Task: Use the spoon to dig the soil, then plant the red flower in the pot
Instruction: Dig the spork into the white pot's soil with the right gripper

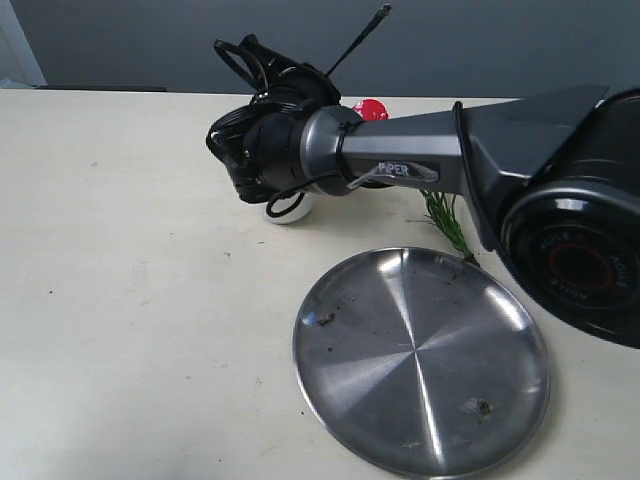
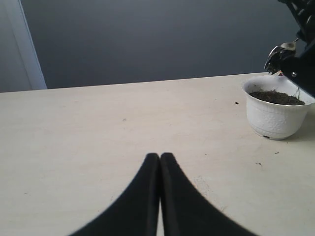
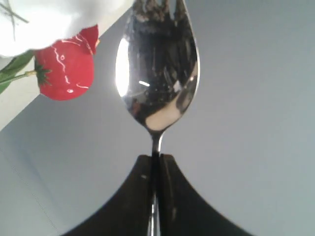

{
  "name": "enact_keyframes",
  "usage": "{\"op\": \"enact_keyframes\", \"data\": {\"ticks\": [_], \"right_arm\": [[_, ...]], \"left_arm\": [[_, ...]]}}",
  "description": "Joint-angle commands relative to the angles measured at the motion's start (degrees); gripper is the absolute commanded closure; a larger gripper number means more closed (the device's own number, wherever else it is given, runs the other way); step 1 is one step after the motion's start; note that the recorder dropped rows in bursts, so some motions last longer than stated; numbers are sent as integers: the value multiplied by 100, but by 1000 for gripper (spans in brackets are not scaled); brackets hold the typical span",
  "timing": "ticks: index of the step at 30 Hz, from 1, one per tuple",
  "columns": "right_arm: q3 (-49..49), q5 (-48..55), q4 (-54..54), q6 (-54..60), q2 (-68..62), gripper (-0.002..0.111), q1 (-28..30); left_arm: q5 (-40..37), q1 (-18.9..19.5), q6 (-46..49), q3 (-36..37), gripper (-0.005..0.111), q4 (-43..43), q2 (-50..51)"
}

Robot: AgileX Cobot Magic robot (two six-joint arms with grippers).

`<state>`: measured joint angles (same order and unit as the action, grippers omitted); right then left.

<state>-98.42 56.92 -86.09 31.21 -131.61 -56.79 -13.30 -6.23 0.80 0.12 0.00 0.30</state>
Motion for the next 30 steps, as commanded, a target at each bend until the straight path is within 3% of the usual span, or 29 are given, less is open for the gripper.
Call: {"op": "enact_keyframes", "data": {"ticks": [1, 18, 30], "right_arm": [[-9, -35, -119, 24, -171, 109, 28], [448, -357, -650, 354, -329, 109, -155], [448, -40, -1114, 354, -249, 109, -81]], "left_arm": [[0, -16, -22, -12, 106, 0, -30], [0, -16, -22, -12, 106, 0, -30], [0, -16, -22, -12, 106, 0, -30]]}}
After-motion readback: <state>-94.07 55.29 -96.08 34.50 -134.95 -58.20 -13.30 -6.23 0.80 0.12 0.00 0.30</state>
